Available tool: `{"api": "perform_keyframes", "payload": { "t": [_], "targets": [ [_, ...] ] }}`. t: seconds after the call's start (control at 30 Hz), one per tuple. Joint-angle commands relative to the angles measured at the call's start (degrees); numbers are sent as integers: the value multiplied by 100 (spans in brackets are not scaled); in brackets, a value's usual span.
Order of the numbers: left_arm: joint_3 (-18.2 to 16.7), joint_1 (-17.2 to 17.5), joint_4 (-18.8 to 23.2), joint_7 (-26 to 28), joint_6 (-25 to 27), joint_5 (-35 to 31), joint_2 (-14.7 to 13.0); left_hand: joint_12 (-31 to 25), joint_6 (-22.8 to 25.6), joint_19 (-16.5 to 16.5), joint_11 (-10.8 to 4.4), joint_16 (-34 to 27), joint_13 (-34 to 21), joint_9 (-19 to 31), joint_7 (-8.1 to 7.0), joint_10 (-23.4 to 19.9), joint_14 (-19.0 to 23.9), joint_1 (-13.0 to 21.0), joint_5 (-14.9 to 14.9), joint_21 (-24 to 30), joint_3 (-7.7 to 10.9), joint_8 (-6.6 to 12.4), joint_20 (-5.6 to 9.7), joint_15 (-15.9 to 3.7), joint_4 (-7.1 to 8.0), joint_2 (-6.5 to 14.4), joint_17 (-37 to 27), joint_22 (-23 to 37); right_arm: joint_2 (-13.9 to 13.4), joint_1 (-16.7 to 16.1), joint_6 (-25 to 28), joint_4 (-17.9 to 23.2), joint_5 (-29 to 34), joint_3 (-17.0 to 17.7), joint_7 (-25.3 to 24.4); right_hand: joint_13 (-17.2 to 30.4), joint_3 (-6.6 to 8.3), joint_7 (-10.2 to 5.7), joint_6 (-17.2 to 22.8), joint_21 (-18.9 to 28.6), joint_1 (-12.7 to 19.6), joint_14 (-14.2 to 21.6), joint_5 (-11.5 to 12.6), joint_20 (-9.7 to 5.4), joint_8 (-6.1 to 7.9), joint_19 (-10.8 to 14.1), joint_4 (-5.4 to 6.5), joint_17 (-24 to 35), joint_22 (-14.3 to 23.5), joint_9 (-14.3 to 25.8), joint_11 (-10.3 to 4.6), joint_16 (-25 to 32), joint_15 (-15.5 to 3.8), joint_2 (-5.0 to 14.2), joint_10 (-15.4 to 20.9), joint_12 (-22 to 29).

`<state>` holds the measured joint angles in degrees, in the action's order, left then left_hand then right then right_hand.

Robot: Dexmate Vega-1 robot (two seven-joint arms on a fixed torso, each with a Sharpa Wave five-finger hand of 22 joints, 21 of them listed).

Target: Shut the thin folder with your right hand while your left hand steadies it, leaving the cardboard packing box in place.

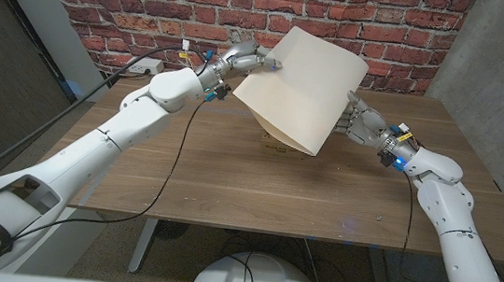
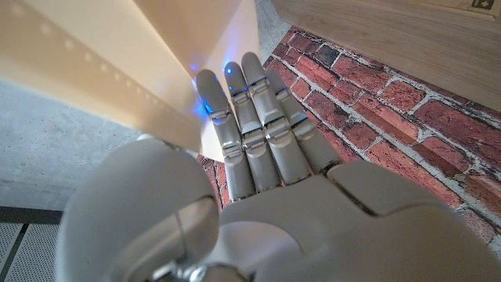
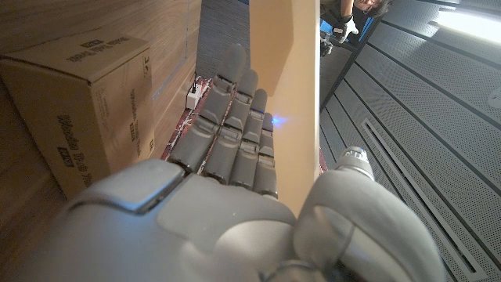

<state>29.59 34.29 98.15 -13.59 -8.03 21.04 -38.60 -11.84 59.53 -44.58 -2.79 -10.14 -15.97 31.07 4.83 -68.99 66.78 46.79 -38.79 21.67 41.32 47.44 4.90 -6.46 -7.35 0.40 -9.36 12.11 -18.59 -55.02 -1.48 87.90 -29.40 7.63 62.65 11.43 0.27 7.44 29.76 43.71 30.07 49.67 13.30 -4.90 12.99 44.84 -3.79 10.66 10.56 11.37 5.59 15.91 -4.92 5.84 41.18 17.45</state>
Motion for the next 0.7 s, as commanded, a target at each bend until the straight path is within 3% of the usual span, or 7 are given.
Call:
{"api": "perform_keyframes", "payload": {
  "t": [0.03, 0.13, 0.27, 0.33, 0.43, 0.6, 0.7],
  "targets": [
    [112, -59, 112, -8, 112, -179, -6, 39, -43, 31, -164, 12, -7, -23, 25, 217, -307, 30, 1, 41, 68, -7, 194, -268, -6, 18, -10, 33, 17, -106, -4, 140, -142, 36, -97, 3, 16, 0, 104, 46, 43, 124, -35, -207, 58, 115, -30, 15, 15, 17, -8, 37, -48, -9, 95, 36],
    [108, -51, 141, -31, 90, -170, -10, 36, -52, 38, -181, 7, -5, -27, 17, 220, -311, 23, 7, 50, 75, -12, 193, -268, -5, 18, -10, 33, 6, -168, -1, 219, -107, 61, -216, 3, 41, 0, 166, 57, 77, 188, -60, -200, 69, 145, -42, 16, 18, 18, -12, 40, -31, 30, 167, 50],
    [88, -21, 229, -21, 102, -186, -48, 33, -58, 50, -196, 5, -1, -14, 14, 220, -320, 14, 12, 61, 83, -5, 190, -272, -3, 21, -10, 34, -14, -314, 14, 404, 0, 104, -524, -1, 299, -127, 437, 95, 465, 479, -149, -255, 121, 246, -217, 12, 20, 20, -128, 64, -159, 274, 444, 101],
    [81, -7, 279, -13, 142, -192, -71, 31, -70, 57, -199, -2, -2, -5, 9, 222, -312, 8, 15, 67, 88, -3, 188, -273, -2, 21, -10, 35, -22, -389, 14, 502, 59, 125, -706, -2, 428, -271, 655, 154, 635, 698, -199, -344, 163, 382, -297, 8, 20, 23, -282, 77, -277, 324, 672, 141],
    [69, 8, 311, -47, 167, -132, -78, 32, -63, 64, -195, 0, -1, -19, -5, 233, -324, -2, 19, 76, 92, -8, 189, -283, 0, 19, -10, 35, -22, -439, -20, 546, 56, 137, -820, 5, 546, -433, 930, 210, 748, 1028, -233, -438, 218, 491, -336, 9, 14, 31, -432, 118, -492, 347, 1040, 231],
    [30, 58, 345, -97, 159, 23, -67, 42, -66, 94, -201, 18, 2, -71, -36, 274, -400, -32, 33, 87, 89, -38, 155, -290, 0, -6, -11, 35, -39, -485, -57, 586, 32, 126, -922, 4, 672, -540, 1318, 290, 845, 1244, -239, -487, 318, 490, -353, 17, 87, 36, -519, 135, -578, 399, 1327, 281],
    [20, 73, 369, -127, 124, 51, -79, 61, -79, 112, -187, 29, 12, -137, -85, 333, -475, -77, 60, 102, 76, -81, 110, -287, 10, -34, -14, 35, -35, -528, -82, 623, 14, 135, -996, 4, 868, -598, 1489, 345, 1031, 1392, -199, -505, 344, 488, -395, 25, 112, 36, -546, 153, -605, 510, 1481, 298]
  ]
}}
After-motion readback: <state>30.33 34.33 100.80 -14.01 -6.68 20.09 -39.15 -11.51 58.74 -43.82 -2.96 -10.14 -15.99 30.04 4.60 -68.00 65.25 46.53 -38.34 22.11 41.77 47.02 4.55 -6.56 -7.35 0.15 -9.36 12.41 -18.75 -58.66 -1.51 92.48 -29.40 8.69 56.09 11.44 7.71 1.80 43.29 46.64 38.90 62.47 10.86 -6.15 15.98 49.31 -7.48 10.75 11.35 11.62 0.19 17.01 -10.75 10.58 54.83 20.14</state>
